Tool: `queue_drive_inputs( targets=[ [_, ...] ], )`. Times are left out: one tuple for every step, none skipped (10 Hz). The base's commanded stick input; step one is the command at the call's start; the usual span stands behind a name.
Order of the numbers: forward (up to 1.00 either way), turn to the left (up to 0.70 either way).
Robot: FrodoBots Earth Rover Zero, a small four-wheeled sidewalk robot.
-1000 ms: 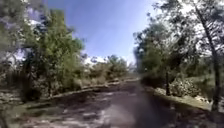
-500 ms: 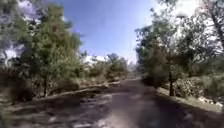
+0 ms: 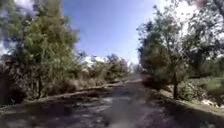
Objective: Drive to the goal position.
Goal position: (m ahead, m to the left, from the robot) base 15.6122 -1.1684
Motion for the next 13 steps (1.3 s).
queue_drive_inputs(
  targets=[
    [0.7, 0.0],
    [0.7, 0.0],
    [0.7, 0.0],
    [0.7, 0.0],
    [0.7, 0.0],
    [0.7, 0.0],
    [0.7, 0.0],
    [0.7, 0.0],
    [0.7, 0.0],
    [0.7, 0.0],
    [0.7, 0.0],
    [0.7, 0.0],
    [0.7, 0.0]
  ],
)
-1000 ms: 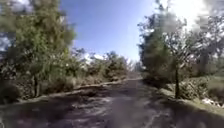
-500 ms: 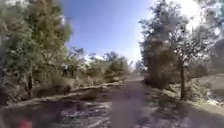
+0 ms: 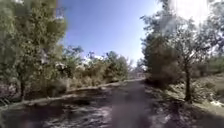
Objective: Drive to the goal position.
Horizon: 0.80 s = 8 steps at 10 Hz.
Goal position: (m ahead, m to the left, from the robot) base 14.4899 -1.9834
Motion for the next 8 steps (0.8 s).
queue_drive_inputs(
  targets=[
    [0.7, 0.0],
    [0.7, 0.0],
    [0.7, 0.0],
    [0.7, 0.0],
    [0.7, 0.0],
    [0.7, 0.0],
    [0.7, 0.0],
    [0.7, 0.0]
  ],
)
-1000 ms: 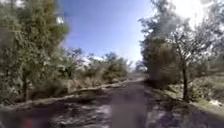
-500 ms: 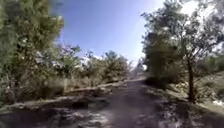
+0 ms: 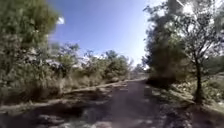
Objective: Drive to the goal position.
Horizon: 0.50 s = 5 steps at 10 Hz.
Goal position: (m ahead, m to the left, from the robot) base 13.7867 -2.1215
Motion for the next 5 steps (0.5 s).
queue_drive_inputs(
  targets=[
    [0.7, 0.0],
    [0.7, 0.0],
    [0.7, 0.0],
    [0.7, 0.0],
    [0.7, 0.0]
  ],
)
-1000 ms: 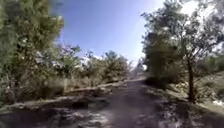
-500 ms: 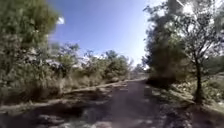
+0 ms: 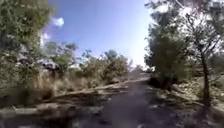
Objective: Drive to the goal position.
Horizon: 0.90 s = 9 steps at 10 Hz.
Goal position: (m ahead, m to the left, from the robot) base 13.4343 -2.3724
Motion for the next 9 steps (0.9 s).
queue_drive_inputs(
  targets=[
    [0.7, 0.0],
    [0.7, 0.0],
    [0.7, 0.0],
    [0.7, 0.0],
    [0.7, 0.0],
    [0.7, 0.0],
    [0.7, 0.0],
    [0.7, 0.0],
    [0.7, 0.0]
  ],
)
